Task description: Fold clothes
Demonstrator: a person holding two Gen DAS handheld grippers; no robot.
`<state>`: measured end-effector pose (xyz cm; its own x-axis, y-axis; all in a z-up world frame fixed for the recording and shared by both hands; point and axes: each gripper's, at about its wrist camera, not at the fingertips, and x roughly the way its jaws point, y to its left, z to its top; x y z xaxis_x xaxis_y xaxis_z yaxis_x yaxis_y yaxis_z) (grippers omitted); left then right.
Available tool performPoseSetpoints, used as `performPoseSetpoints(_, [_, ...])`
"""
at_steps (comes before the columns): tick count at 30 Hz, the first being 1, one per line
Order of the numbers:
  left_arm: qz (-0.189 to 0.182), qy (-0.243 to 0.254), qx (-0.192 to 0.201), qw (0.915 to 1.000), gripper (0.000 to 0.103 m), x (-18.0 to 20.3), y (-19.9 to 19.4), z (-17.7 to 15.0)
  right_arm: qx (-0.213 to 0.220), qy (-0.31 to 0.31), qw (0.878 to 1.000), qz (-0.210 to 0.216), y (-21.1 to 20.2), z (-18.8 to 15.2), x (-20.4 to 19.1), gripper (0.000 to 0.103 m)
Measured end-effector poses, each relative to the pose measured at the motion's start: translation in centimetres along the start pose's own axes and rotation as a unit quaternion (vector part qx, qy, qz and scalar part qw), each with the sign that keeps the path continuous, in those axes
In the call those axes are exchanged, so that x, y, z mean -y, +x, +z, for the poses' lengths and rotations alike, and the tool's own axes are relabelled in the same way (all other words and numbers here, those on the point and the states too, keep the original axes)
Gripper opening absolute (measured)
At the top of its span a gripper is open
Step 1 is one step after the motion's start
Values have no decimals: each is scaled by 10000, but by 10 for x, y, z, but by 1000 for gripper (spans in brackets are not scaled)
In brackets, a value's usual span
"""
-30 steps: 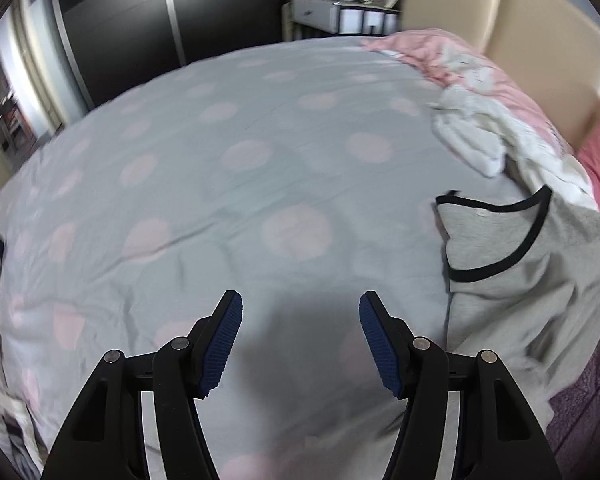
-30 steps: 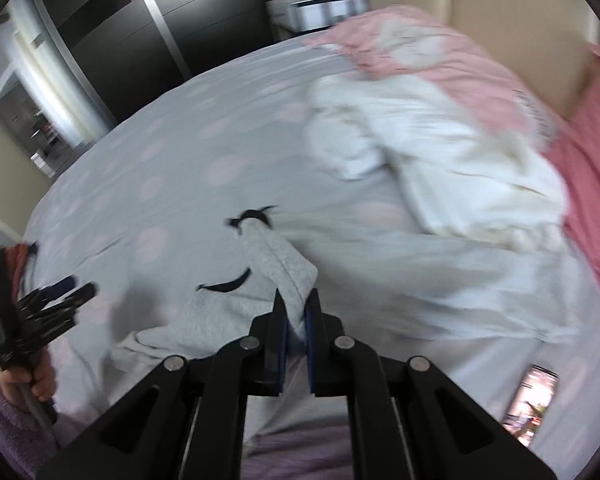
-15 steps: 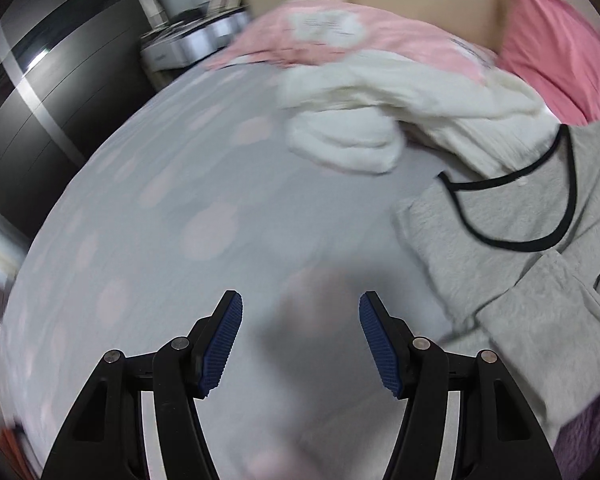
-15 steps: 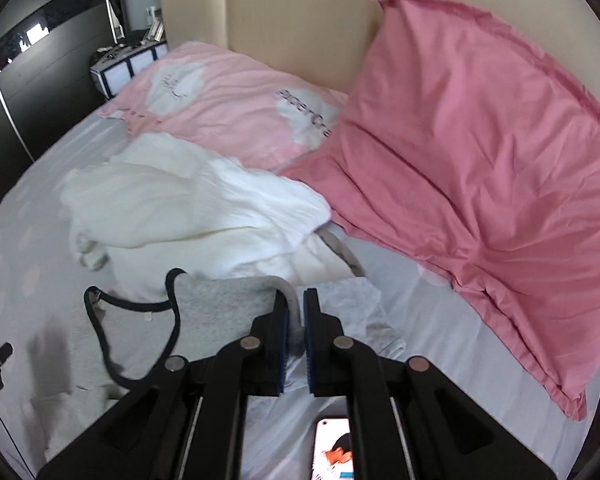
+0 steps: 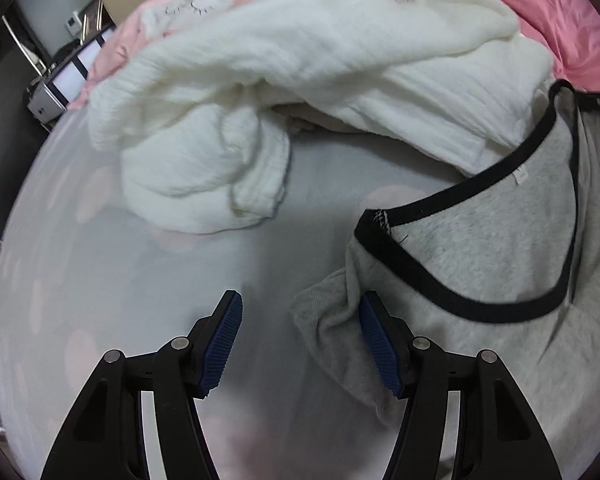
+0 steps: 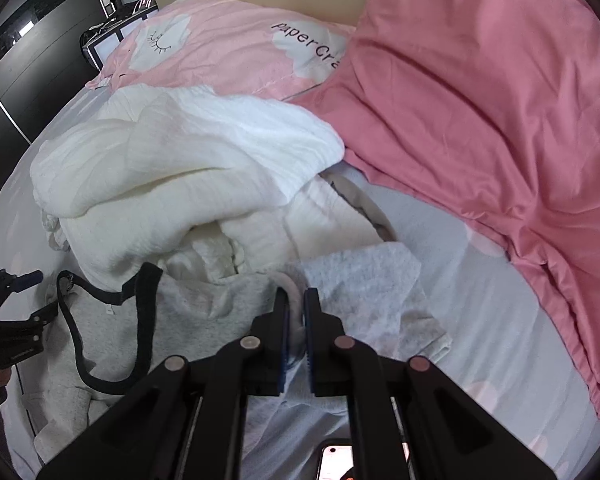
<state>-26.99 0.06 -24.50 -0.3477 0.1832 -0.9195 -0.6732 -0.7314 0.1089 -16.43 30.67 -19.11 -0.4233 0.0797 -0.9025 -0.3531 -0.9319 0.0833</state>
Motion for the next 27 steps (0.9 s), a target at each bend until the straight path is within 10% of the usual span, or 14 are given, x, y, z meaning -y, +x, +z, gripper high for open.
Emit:
performPoseSetpoints(9, [-482, -1008, -55, 9937, 14, 0, -5, 6, -58, 117, 9998, 130, 1, -2, 0, 9])
performPoseSetpoints(20, [446, -1687, 531, 9832, 11, -6, -120, -1, 825, -434, 9948, 418, -96, 3, -41, 6])
performPoseSetpoints(27, [1287, -2315, 1593, 9510, 11, -53, -272, -73, 1753, -1219, 9731, 866, -204, 8, -105, 6])
